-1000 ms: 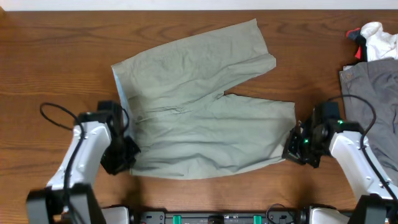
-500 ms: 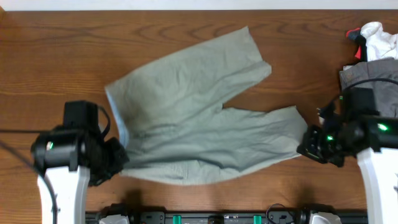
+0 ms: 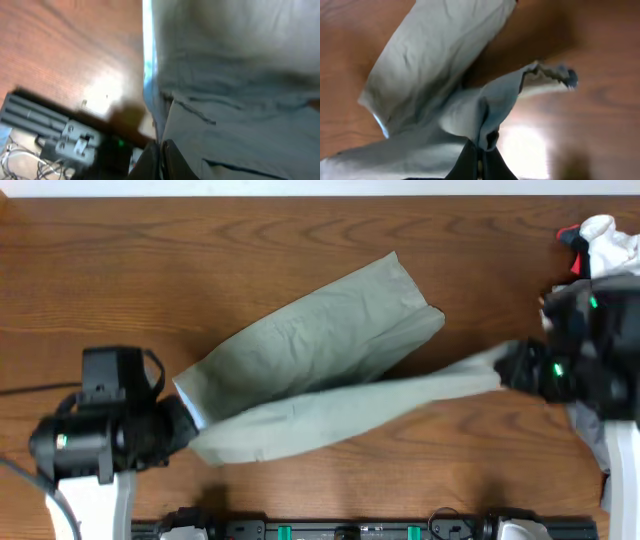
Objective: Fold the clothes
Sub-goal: 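Lift the near edge and fold it toward the far edge with both grippers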
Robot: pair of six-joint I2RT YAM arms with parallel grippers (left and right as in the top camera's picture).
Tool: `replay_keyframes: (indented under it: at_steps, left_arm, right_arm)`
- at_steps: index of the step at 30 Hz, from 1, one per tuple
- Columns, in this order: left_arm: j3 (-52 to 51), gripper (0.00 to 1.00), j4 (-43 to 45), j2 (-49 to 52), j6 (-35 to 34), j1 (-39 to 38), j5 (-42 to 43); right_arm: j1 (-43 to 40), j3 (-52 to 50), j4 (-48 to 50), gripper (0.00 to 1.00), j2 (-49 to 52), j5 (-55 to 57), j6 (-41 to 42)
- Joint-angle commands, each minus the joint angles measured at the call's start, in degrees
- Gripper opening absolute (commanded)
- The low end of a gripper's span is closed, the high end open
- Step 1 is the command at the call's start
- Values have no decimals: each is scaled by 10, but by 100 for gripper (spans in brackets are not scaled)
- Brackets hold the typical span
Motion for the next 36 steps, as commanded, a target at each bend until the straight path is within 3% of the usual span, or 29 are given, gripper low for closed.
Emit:
replay_keyframes:
  at_steps: [1, 15, 28, 29, 32, 35, 36]
  left_arm:
    - [8, 6, 25, 38, 9, 3, -32]
    - [8, 6, 209, 210, 20, 3, -110]
    - [8, 7, 330, 283, 26, 3, -155]
    - [8, 7, 333, 286, 30, 3, -156]
    - [9, 17, 342, 288, 36, 3, -186]
    - [15, 36, 333, 280, 36, 3, -210]
    - [19, 36, 325, 277, 36, 4, -216]
  right_arm:
    - [10, 3, 48, 1, 69, 9, -2]
    - [32, 3, 393, 1, 321, -122, 42]
    - [72, 3, 571, 2, 429, -141, 75]
    - [76, 3, 580, 8, 432, -141, 75]
    - [85, 3, 600, 37, 438, -141, 66]
    - [78, 3, 596, 48, 433, -141, 25]
    - [73, 3, 588, 48, 430, -143, 20]
